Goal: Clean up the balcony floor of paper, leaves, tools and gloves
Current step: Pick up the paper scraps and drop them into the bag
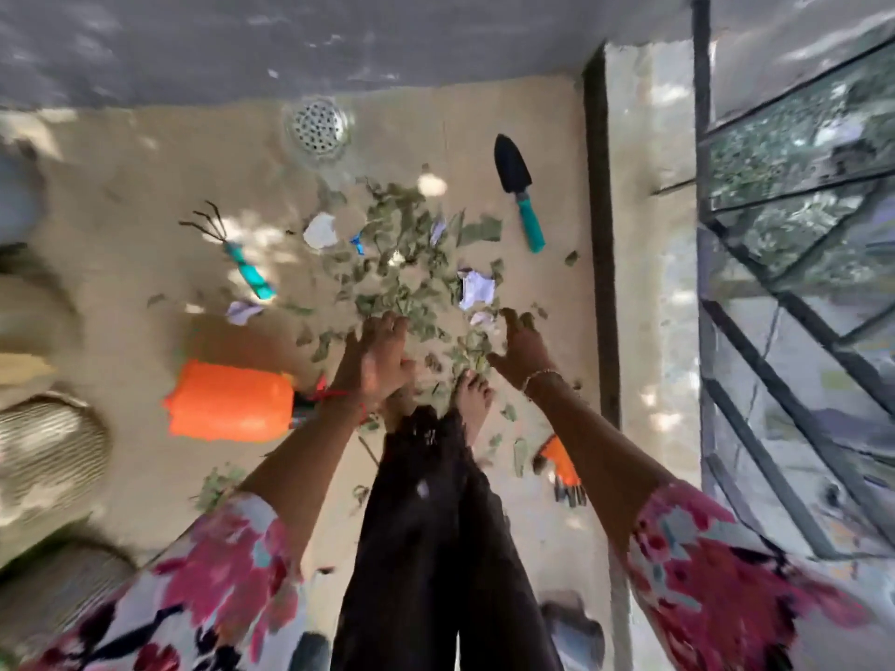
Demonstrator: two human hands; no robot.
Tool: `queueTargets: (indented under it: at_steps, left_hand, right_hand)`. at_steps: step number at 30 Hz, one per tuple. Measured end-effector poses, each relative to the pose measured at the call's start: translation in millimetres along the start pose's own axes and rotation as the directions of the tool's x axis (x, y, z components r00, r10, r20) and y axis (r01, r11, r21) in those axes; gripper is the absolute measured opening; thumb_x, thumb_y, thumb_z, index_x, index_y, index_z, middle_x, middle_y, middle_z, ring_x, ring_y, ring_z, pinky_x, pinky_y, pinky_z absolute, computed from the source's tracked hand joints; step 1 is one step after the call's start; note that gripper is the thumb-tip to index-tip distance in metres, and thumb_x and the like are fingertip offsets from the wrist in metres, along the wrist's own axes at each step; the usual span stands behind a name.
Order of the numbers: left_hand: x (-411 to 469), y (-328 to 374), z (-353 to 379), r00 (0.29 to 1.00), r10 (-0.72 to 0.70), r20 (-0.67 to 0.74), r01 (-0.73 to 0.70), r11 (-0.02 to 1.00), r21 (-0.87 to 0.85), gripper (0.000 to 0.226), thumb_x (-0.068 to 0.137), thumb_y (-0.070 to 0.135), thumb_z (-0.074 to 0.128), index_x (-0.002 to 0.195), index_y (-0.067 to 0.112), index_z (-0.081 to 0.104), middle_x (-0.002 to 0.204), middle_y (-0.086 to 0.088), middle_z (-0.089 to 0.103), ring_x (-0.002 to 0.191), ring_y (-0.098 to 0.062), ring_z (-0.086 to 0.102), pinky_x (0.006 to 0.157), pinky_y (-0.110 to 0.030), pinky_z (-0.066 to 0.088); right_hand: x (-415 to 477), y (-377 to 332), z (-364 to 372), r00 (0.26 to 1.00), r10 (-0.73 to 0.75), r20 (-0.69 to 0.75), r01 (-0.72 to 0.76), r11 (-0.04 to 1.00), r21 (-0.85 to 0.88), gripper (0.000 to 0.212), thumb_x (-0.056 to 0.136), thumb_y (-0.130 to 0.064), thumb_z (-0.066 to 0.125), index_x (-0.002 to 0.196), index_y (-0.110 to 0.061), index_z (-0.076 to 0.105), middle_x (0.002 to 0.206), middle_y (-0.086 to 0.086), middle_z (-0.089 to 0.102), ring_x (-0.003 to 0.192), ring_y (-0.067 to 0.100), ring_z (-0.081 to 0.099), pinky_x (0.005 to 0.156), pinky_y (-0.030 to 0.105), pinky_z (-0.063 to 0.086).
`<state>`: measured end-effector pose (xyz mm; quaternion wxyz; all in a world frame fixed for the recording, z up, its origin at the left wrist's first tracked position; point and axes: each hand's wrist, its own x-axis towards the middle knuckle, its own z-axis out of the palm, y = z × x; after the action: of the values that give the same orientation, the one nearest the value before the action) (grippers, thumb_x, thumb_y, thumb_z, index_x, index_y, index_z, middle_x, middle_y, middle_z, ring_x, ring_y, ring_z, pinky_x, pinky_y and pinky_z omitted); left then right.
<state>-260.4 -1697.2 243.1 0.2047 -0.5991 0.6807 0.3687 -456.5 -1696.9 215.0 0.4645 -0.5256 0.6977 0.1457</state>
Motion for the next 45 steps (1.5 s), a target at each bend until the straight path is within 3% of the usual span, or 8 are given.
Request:
queueTargets:
  at_steps: [11,19,26,31,35,37,40,45]
  left_hand:
    - [170,-32,100,0.99,0.129,0.05,-0.121,0.982,-0.148,0.059,0.086,0.019,0.062,0.138,0.008,0.036,0.139,-0.013,0.038,0.128,-0.032,0.037,0.105,-0.043,0.034]
    - [213,-32,135,0.998,0.049,0.032,-0.027,0.874,-0.485,0.054,0.089,0.017,0.062,0.136,0.005,0.039,0.139,-0.012,0.041,0.125,-0.026,0.043,0.1,-0.028,0.035]
    - [215,-34,130,0.998,-0.059,0.039,0.07,0.769,-0.636,0.052,0.089,0.018,0.062,0.135,0.004,0.04,0.136,-0.014,0.047,0.124,-0.025,0.046,0.09,-0.02,0.032]
    - [223,-34,132,0.996,-0.079,0.033,0.078,0.69,-0.72,0.055,0.088,0.02,0.064,0.135,0.007,0.039,0.135,-0.014,0.048,0.12,-0.027,0.049,0.091,-0.026,0.039]
    - [224,-32,120,0.993,-0.109,0.051,0.092,0.413,-0.906,0.052,0.078,0.026,0.073,0.123,0.017,0.047,0.123,-0.007,0.057,0.109,-0.019,0.057,0.093,-0.035,0.046]
    - [224,-31,112,0.991,-0.119,0.062,0.088,0.226,-0.97,0.036,0.074,0.03,0.074,0.105,0.022,0.058,0.105,-0.008,0.064,0.094,-0.016,0.063,0.086,-0.036,0.048]
    - [224,-39,104,0.951,-0.303,0.067,0.075,0.014,-0.997,0.031,0.09,0.011,0.06,0.121,0.009,0.056,0.113,-0.017,0.062,0.103,-0.033,0.062,0.089,-0.053,0.05]
    - [232,-79,109,0.895,-0.442,0.058,0.054,-0.022,-0.998,0.041,0.098,0.001,0.038,0.138,0.009,0.039,0.135,-0.011,0.047,0.115,-0.029,0.051,0.059,-0.031,0.057]
  right_hand:
    - [181,47,83,0.966,0.191,-0.175,-0.134,0.946,0.296,0.081,0.073,-0.016,0.075,0.137,0.001,0.028,0.129,0.025,0.045,0.119,0.036,0.044,0.096,0.037,0.036]
    - [231,53,117,0.856,0.407,-0.318,-0.212,0.838,0.503,0.025,0.079,-0.001,0.054,0.102,-0.003,0.064,0.102,0.02,0.066,0.107,0.036,0.055,0.09,0.04,0.044]
    - [244,46,103,0.925,0.319,-0.208,-0.3,0.947,0.118,0.06,0.081,-0.027,0.067,0.131,-0.007,0.039,0.133,0.013,0.043,0.125,0.031,0.034,0.095,0.04,0.036]
    - [248,45,100,0.929,0.2,-0.313,-0.167,0.978,0.127,0.026,0.081,-0.022,0.065,0.105,-0.011,0.065,0.104,0.014,0.063,0.106,0.028,0.051,0.085,0.032,0.039]
    - [243,24,78,0.986,-0.069,-0.151,0.126,0.903,0.41,0.016,0.072,-0.01,0.076,0.066,-0.004,0.063,0.06,0.003,0.053,0.056,0.01,0.045,0.051,0.019,0.034]
    - [239,10,61,0.965,-0.247,0.091,0.172,0.853,0.492,0.013,0.075,-0.004,0.073,0.086,0.003,0.069,0.066,0.004,0.059,0.049,0.001,0.05,0.048,0.016,0.04]
    - [251,-3,37,0.892,-0.317,0.323,0.108,0.843,0.528,0.03,0.08,-0.003,0.066,0.11,-0.003,0.064,0.093,0.008,0.067,0.07,0.005,0.063,0.06,0.02,0.049]
    - [304,-28,39,0.969,-0.049,-0.241,0.131,0.933,0.334,0.03,0.078,-0.017,0.071,0.103,-0.002,0.065,0.105,0.017,0.067,0.09,0.027,0.063,0.073,0.031,0.047]
